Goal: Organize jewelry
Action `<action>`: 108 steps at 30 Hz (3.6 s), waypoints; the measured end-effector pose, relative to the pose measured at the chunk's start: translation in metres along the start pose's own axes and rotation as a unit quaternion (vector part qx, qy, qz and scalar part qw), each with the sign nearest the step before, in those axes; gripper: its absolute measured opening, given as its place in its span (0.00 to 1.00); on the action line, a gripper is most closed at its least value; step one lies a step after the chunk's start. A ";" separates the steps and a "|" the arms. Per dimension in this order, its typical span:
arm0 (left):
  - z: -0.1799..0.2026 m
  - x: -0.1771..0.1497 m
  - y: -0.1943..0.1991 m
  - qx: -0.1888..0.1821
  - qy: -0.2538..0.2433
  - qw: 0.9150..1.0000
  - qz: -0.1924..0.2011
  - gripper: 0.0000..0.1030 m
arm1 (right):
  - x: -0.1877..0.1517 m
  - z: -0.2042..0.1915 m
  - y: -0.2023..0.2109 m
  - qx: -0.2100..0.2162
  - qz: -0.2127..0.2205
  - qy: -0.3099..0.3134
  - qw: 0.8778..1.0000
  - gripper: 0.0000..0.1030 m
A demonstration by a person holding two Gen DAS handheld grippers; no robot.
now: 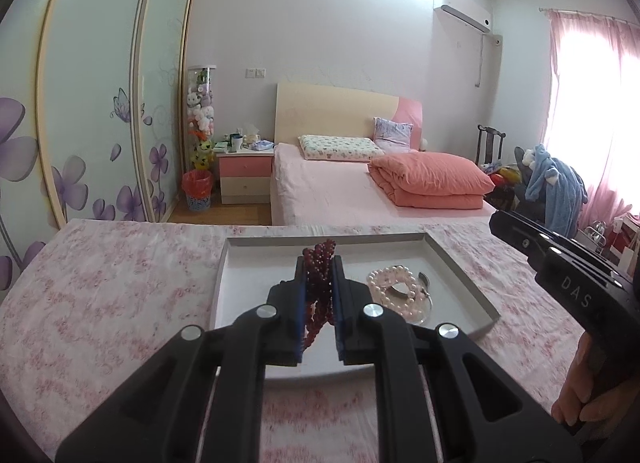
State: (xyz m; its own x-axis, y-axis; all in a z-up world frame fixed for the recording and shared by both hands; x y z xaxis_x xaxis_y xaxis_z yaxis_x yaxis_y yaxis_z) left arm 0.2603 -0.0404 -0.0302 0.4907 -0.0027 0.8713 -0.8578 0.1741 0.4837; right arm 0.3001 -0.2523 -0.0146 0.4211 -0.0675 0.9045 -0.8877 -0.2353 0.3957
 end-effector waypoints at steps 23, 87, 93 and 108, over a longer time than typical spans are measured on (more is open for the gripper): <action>-0.003 -0.023 -0.084 -0.007 0.004 0.998 -0.066 0.13 | -0.039 0.008 -0.090 0.022 -0.108 -0.038 0.993 0.14; -0.034 -0.062 0.084 0.087 0.007 0.996 -0.021 0.96 | -0.058 -0.006 0.092 -0.024 -0.017 0.015 0.999 0.98; -0.035 -0.066 0.100 0.095 0.006 0.995 -0.004 0.96 | -0.065 -0.011 0.104 -0.021 -0.010 0.021 1.000 0.98; -0.030 -0.077 0.124 0.084 0.010 0.996 0.019 0.96 | -0.073 -0.009 0.125 -0.027 0.024 0.024 0.999 0.98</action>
State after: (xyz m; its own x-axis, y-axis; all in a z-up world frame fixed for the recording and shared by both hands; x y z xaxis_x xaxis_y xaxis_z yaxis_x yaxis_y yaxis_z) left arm 0.1205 0.0110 -0.0395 0.4597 0.0209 0.8878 -0.8881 0.0070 0.4597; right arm 0.1566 -0.2684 -0.0296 0.3687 -0.0313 0.9290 -0.9162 -0.1809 0.3576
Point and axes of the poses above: each gripper's, at about its wrist camera, not at the fingertips, and y roughly against the way its jaws point, z to its right, x to its top, the point moved 9 cm from there along -y, roughly the way its jaws point, and after that the axes turned 3 degrees about -z, right-handed, at the moved point
